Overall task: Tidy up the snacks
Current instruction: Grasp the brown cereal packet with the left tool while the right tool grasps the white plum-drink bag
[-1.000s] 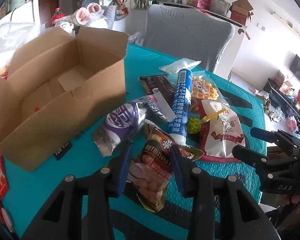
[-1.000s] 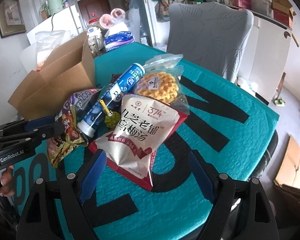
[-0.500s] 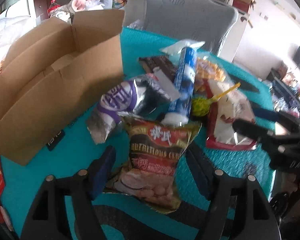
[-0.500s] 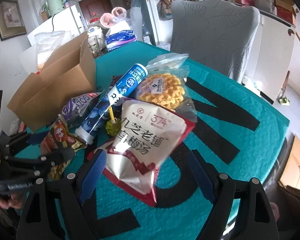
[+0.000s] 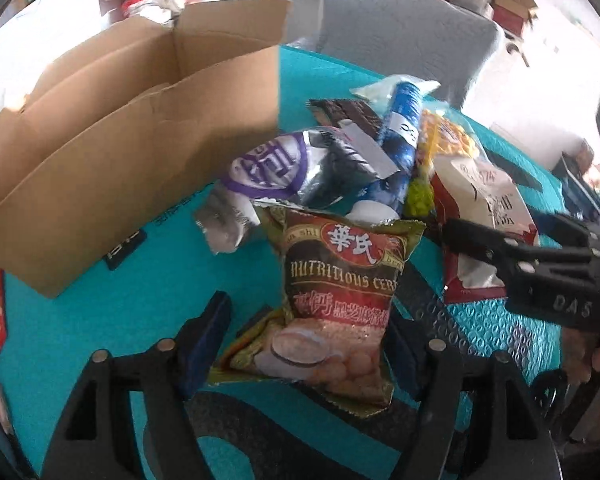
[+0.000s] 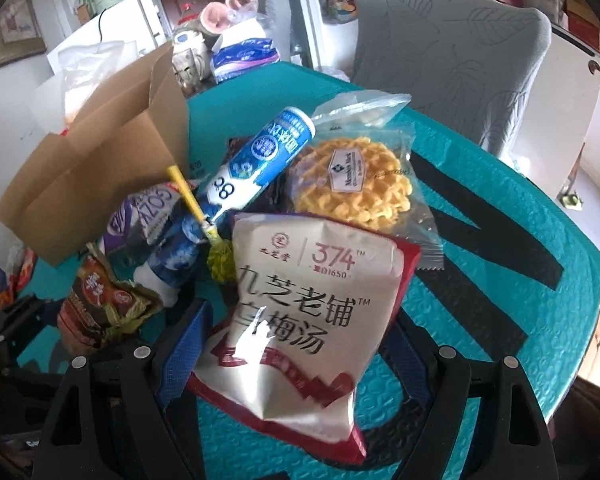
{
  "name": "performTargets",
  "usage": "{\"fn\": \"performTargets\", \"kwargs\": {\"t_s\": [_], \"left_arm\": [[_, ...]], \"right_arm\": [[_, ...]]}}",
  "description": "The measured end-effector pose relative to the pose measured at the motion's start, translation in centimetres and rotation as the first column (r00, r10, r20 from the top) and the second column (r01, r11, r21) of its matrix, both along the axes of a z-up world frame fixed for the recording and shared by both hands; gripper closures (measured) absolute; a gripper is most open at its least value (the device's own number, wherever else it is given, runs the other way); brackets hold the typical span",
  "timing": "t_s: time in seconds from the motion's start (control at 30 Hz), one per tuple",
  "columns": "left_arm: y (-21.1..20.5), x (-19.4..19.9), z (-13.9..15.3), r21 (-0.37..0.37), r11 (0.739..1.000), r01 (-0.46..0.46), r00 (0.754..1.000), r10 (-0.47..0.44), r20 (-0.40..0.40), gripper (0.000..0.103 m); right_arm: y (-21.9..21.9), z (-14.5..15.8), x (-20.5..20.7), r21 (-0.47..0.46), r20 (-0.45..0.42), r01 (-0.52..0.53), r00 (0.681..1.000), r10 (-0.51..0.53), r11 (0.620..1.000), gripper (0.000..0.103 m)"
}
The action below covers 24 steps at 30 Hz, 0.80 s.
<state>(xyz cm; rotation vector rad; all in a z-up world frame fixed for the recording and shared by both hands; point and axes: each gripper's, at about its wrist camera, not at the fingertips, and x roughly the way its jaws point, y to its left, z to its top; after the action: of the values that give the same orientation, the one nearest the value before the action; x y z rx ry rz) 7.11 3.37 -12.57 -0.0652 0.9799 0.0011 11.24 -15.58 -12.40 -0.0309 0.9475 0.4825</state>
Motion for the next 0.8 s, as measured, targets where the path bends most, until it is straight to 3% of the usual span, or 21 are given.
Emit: {"fn": "performTargets", "kwargs": {"t_s": [0.07, 0.2, 0.53, 0.8], "left_arm": [[0.2, -0.4, 0.1, -0.008, 1.0, -0.015, 1.0, 0.015, 0.008, 0.036], [0.1, -1.2, 0.3, -0.01, 1.0, -0.024, 1.0, 0.024, -0.002, 0.037], [-1.8, -3.6, 0.5, -0.029, 1.0, -0.008, 0.999, 0.007, -0.054, 0.037], [-3.3, -5.0, 0.4, -0.016, 1.0, 0.01, 0.997, -0.012, -0.078, 0.037]], "right_arm": [[-0.3, 0.1, -0.4, 0.009, 0.003, -0.023, 1.0, 0.023, 1.0, 0.036], [-1.3, 0.2, -1.2, 0.002, 0.0, -0.05, 0.999, 0.05, 0.999, 0.049], [-1.8, 0.8, -4.9, -0.05, -0.011, -0.201, 0.979, 0.201, 0.978, 0.049], [-2.8, 0.8, -6.6, -0.081, -0.021, -0.244, 0.97, 0.243, 0.966, 0.049]]}}
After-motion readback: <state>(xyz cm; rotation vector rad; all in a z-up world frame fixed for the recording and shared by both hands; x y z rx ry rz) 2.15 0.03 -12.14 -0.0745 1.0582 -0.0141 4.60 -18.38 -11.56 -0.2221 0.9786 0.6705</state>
